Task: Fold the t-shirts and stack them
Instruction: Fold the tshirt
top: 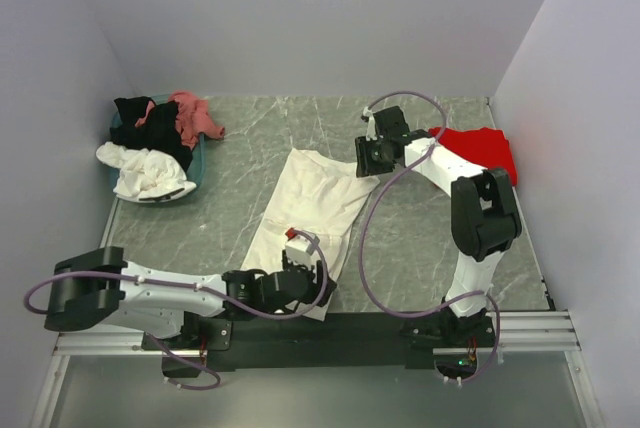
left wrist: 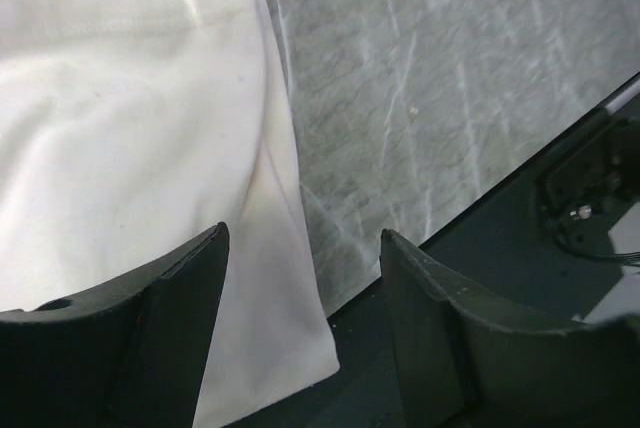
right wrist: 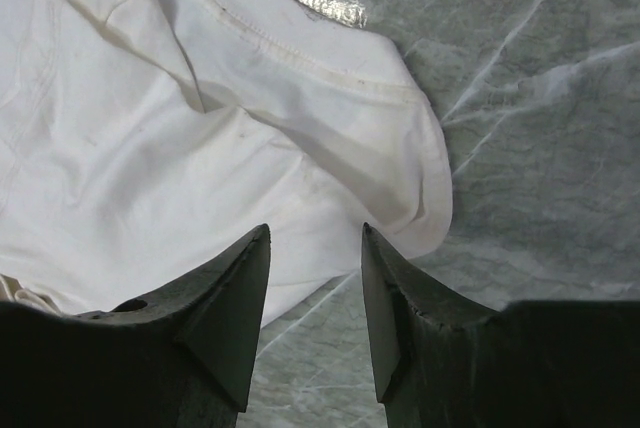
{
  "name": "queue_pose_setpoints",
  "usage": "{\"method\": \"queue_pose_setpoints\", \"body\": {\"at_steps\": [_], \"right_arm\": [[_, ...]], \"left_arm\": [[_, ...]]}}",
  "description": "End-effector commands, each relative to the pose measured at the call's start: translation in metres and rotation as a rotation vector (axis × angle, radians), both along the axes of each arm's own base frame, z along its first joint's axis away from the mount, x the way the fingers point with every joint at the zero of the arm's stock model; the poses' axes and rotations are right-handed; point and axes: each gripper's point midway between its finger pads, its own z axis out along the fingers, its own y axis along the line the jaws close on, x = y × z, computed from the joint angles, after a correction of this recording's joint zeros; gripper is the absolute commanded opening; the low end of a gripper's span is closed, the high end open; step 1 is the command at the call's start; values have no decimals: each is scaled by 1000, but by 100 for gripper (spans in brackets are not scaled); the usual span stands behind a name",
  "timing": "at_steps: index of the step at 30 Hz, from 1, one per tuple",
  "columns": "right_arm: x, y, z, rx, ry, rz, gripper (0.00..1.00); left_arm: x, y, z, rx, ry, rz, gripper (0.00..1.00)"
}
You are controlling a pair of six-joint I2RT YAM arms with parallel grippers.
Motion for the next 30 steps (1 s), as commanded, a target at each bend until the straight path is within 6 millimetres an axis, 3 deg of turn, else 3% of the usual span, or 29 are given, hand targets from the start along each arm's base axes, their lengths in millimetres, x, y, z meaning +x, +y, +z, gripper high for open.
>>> {"method": "queue_pose_setpoints", "body": {"at_steps": [1,10,24,30], "right_arm": [[6,5,-5,-3,-23,49,49],[19,14,-26,-17,-7,141,48],[36,25,-5,1,-72,204,48],[36,29,-18,-1,-29,234,48]], "left_arm": [[7,13,9,-6,-27,49,68],[0,17,-5,-35,22,55,69],[-9,11,-23,-28,77,28,68],[-11,15,-26,-36,92,40,68]]}}
